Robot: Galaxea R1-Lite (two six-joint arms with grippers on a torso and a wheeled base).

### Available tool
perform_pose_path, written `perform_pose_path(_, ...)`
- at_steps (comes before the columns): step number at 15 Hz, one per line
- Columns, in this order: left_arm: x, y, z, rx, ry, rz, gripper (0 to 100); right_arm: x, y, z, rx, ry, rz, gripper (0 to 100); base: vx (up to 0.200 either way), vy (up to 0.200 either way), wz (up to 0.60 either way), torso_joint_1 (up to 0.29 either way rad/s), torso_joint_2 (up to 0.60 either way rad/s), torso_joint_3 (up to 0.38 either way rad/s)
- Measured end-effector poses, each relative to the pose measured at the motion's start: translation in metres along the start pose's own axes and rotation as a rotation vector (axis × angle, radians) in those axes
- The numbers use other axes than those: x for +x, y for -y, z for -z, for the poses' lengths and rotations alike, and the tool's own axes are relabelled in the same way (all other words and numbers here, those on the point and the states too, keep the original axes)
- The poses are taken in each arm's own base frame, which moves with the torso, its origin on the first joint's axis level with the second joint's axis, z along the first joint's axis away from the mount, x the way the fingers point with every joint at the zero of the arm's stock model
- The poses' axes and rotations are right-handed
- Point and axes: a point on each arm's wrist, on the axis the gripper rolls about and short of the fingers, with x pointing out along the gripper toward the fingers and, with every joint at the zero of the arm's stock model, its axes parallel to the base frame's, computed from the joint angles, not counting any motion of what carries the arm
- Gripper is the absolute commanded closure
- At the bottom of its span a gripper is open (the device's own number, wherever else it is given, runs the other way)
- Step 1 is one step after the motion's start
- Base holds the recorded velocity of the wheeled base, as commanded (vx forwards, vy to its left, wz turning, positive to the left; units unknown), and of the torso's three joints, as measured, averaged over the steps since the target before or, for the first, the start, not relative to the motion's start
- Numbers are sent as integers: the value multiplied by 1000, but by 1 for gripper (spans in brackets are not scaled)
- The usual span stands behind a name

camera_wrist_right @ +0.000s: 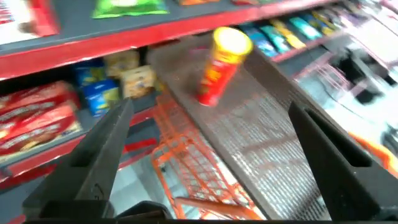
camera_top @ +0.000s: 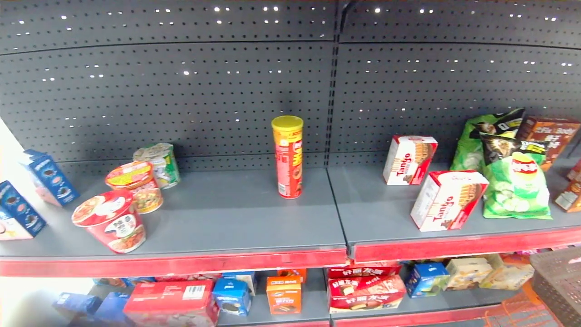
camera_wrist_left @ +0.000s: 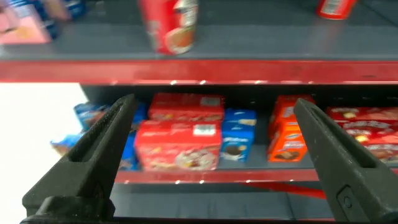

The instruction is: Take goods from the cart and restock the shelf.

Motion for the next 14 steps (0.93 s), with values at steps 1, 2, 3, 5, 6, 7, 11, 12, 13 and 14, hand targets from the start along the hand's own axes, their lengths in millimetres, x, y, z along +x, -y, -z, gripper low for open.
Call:
perform_pose_path(1, 0, 0, 0, 0, 0, 0, 0, 0, 0, 0, 0, 0, 0, 0, 0, 0, -600, 2, 2, 2)
perform_pose_path(2, 0, 0, 0, -1, -1, 0, 0, 0, 0, 0, -1, 1, 1, 0, 0, 0, -600, 7, 2, 2)
perform_pose_path(3, 0, 0, 0, -1, 0, 0, 0, 0, 0, 0, -1, 2, 1, 0, 0, 0, -600, -7, 12, 2)
perform_pose_path(5, 0, 0, 0, -1, 0, 0, 0, -1, 0, 1, -7, 8, 0, 0, 0, 0, -600, 2, 10, 0)
perform_pose_path(6, 0, 0, 0, -1, 0, 0, 0, -2, 1, 2, -12, 11, 0, 0, 0, 0, 0, 0, 0, 0)
perform_pose_path(7, 0, 0, 0, -1, -1, 0, 0, -3, 1, 3, -18, 16, 0, 0, 0, 0, 0, 0, 0, 0)
perform_pose_path(11, 0, 0, 0, -1, 0, 0, 0, -6, 2, 6, -23, 34, -7, 0, 0, 0, 0, 0, 0, 0)
perform_pose_path(12, 0, 0, 0, 0, 0, 0, 0, -7, 3, 6, -28, 41, -12, 0, 0, 0, 0, 0, 0, 0)
perform_pose_path(13, 0, 0, 0, 0, 0, 0, 0, -8, 4, 7, -32, 46, -16, 0, 0, 0, 0, 0, 0, 0)
perform_pose_path(14, 0, 0, 0, 0, 0, 0, 0, -9, 4, 7, -37, 53, -17, 0, 0, 0, 0, 0, 0, 0)
